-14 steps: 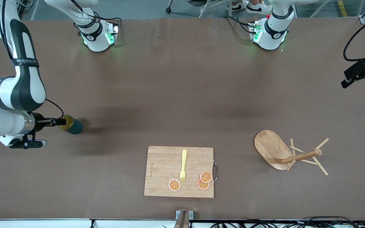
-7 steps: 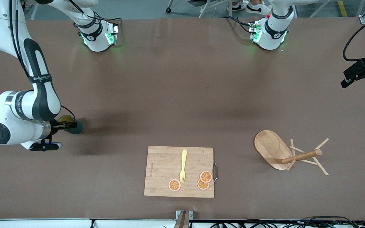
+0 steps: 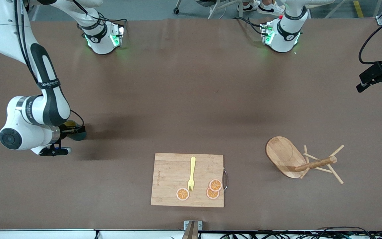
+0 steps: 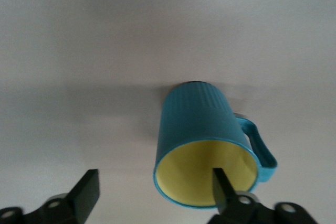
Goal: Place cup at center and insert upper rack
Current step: 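Lift the teal mug with the right gripper toward the table center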
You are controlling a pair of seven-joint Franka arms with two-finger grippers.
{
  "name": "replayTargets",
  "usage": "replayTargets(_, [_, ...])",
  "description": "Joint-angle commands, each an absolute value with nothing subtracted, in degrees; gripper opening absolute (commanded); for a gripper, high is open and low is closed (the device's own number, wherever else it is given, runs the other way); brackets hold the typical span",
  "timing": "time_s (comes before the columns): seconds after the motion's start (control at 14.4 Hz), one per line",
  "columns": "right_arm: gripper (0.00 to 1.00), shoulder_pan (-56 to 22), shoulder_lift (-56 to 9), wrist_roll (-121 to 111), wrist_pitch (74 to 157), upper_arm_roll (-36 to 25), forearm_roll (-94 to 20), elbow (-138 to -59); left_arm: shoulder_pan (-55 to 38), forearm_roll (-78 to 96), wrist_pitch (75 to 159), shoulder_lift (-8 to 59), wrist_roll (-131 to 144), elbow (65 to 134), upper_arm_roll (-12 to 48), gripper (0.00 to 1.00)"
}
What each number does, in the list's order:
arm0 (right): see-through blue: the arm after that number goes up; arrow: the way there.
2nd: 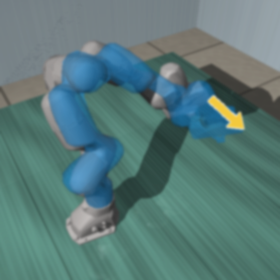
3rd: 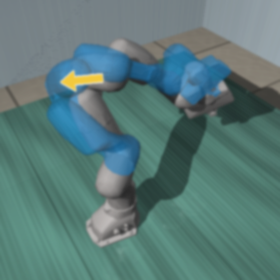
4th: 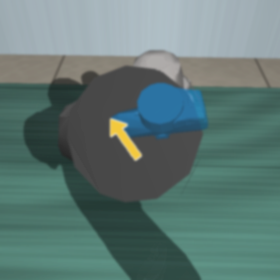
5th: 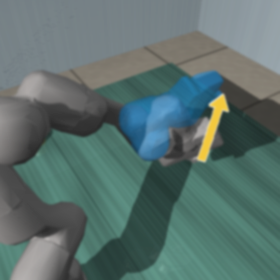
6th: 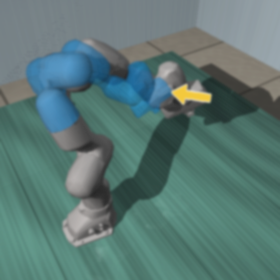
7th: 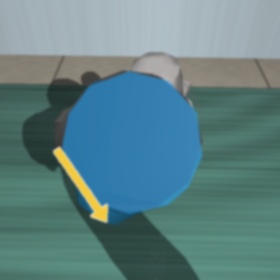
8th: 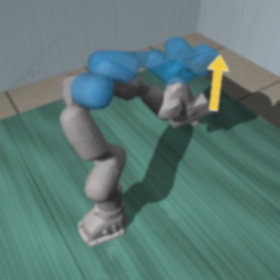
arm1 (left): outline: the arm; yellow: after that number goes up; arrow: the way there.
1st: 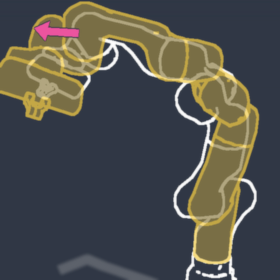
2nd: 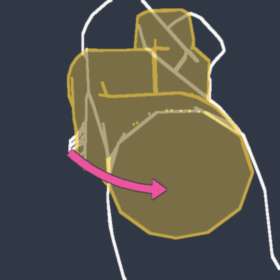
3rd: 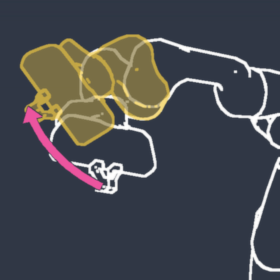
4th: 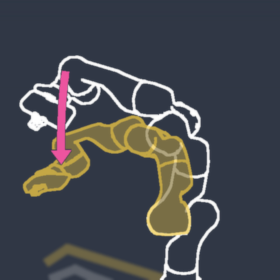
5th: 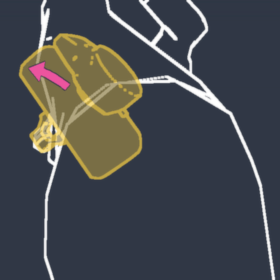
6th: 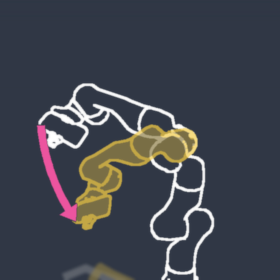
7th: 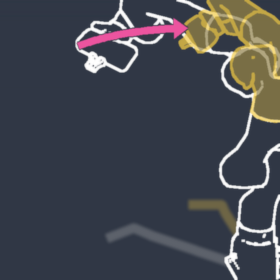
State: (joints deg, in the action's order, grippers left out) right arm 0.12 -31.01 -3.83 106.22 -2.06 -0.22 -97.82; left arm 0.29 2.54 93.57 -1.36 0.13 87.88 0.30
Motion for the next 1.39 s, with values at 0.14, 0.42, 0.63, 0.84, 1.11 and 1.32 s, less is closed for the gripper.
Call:
replayTargets(0.14, [0.80, 0.09, -32.34, -4.31, 108.10, -2.11, -1.23, -98.53, 0.44, 3.16, 93.52, -1.76, -0.09, 87.89, 0.44, 1.00])
replayTargets(0.42, [0.44, 0.17, -32.52, -4.22, 108.11, -2.02, -1.23, -98.53, 0.44, 3.16, 93.52, -1.76, -0.09, 87.89, 0.44, 1.00])
replayTargets(0.63, [0.02, -0.17, -32.52, -3.69, 107.67, -2.02, -1.40, -98.09, 0.44, 3.16, 93.52, -1.76, -0.09, 87.89, 0.44, 1.00])
replayTargets(0.84, [0.00, -0.18, -32.52, -4.39, 107.58, -2.11, -3.60, -97.91, 0.44, 3.16, 93.52, -1.67, -0.09, 87.89, 0.44, 1.00])
replayTargets(1.11, [0.00, -2.27, -32.26, -5.27, 107.49, -2.02, -3.60, -96.68, 0.53, 3.16, 93.52, -1.76, -0.18, 87.89, 0.44, 1.00])
replayTargets(1.32, [0.00, -6.75, -31.64, -4.83, 106.88, -2.02, -3.78, -94.23, 0.53, 3.16, 93.52, -1.76, -0.09, 87.89, 0.44, 1.00])
